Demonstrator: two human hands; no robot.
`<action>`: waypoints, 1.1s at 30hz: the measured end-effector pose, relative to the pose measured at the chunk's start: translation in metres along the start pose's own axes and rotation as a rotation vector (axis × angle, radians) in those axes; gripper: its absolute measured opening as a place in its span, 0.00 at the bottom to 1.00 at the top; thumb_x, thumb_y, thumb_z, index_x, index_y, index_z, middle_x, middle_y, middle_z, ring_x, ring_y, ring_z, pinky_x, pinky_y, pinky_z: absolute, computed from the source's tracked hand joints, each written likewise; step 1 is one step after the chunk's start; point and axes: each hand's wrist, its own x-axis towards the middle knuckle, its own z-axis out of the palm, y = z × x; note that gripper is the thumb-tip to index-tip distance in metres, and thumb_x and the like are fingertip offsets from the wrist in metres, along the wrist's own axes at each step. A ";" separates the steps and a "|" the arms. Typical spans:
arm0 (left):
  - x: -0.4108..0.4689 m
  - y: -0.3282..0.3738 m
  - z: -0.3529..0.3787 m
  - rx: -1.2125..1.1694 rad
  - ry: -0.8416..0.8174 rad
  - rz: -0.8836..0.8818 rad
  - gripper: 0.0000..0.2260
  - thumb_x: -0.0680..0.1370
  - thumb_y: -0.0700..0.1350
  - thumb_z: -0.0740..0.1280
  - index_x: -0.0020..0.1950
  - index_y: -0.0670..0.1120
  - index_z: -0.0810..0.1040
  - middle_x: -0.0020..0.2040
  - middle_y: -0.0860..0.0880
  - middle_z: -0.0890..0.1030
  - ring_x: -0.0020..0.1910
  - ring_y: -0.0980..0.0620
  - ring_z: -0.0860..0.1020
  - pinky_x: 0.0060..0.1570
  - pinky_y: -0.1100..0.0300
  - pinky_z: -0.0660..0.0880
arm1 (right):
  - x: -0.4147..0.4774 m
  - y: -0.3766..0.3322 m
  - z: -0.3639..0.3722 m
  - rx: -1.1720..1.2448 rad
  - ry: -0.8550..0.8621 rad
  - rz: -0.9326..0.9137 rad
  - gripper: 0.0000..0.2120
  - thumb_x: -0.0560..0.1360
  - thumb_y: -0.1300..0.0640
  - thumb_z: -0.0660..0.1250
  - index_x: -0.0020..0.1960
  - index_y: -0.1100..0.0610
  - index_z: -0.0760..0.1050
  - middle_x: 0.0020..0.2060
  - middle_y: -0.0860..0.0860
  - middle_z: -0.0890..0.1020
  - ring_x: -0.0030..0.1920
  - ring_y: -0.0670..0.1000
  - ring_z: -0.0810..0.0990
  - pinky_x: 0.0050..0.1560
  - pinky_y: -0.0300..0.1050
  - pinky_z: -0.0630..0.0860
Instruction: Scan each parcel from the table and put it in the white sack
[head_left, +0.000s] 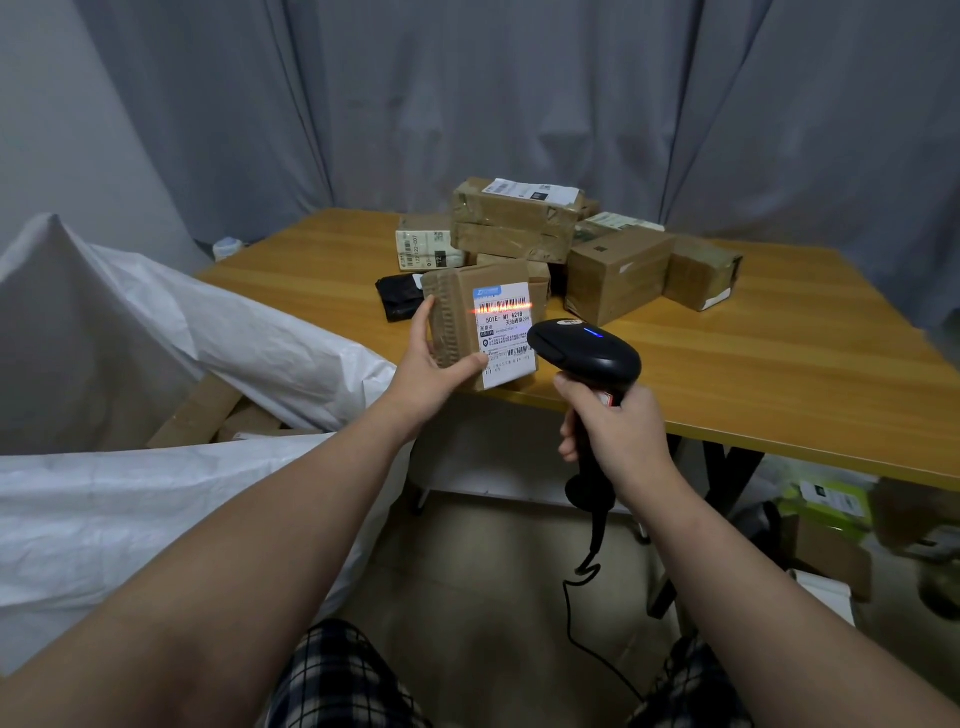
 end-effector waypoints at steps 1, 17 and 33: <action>0.000 -0.001 0.000 -0.002 -0.002 -0.003 0.42 0.73 0.42 0.73 0.77 0.58 0.49 0.65 0.49 0.70 0.65 0.50 0.73 0.66 0.48 0.71 | 0.000 0.000 0.000 0.002 -0.001 0.002 0.10 0.75 0.55 0.69 0.39 0.60 0.77 0.26 0.54 0.78 0.26 0.53 0.78 0.32 0.47 0.78; 0.010 0.033 -0.069 0.014 0.228 0.213 0.42 0.73 0.41 0.74 0.76 0.53 0.50 0.65 0.47 0.74 0.60 0.57 0.77 0.62 0.56 0.75 | 0.032 -0.042 0.079 0.025 -0.192 -0.115 0.08 0.74 0.58 0.70 0.38 0.58 0.76 0.25 0.54 0.77 0.24 0.51 0.76 0.27 0.42 0.76; 0.000 -0.049 -0.330 1.230 0.493 -0.278 0.42 0.71 0.54 0.73 0.77 0.54 0.52 0.61 0.38 0.67 0.58 0.38 0.69 0.57 0.45 0.71 | 0.085 -0.028 0.300 -0.169 -0.536 -0.095 0.09 0.73 0.51 0.71 0.42 0.53 0.72 0.25 0.52 0.77 0.23 0.51 0.77 0.28 0.45 0.74</action>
